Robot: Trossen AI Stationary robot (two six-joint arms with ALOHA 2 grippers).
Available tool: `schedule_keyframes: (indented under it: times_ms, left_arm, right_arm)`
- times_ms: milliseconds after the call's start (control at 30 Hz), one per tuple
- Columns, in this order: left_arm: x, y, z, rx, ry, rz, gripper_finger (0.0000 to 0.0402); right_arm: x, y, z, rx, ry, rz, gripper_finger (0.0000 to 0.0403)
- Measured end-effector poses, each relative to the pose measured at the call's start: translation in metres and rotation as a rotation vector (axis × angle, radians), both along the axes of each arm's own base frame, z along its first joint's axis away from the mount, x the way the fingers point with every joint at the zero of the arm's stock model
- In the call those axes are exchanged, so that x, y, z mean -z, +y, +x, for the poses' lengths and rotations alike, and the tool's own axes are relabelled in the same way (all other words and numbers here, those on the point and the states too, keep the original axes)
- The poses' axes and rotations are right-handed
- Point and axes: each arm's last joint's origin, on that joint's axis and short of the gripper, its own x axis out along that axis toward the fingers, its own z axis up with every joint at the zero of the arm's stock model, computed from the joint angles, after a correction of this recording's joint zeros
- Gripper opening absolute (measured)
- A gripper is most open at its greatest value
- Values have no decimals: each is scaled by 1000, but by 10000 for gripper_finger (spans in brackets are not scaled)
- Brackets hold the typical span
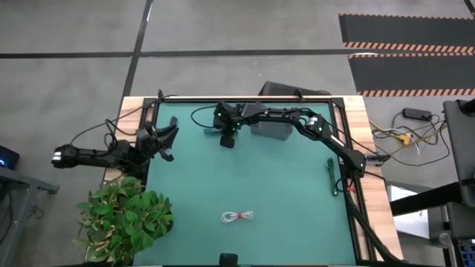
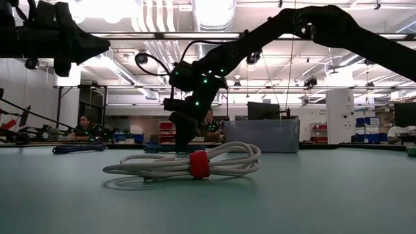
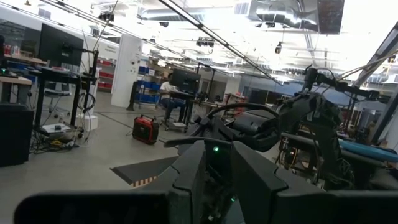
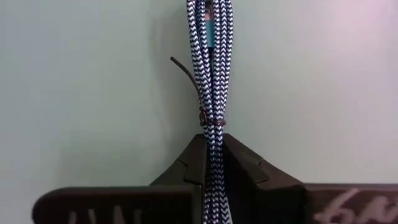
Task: Pick and place USB-C Cables
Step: Put the blue USB cable into the black bin
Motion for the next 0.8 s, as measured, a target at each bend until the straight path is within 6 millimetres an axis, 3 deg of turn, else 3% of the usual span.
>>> schedule_keyframes:
  times_ms: [500,800]
  left_arm:
    - [0,0,0,1,-1,-1,63]
    - [0,0,0,1,-1,-1,63]
  right_arm:
    - [-82,0,-1,28,-32,-9,22]
    - [-122,9,-14,31,-58,-18,22]
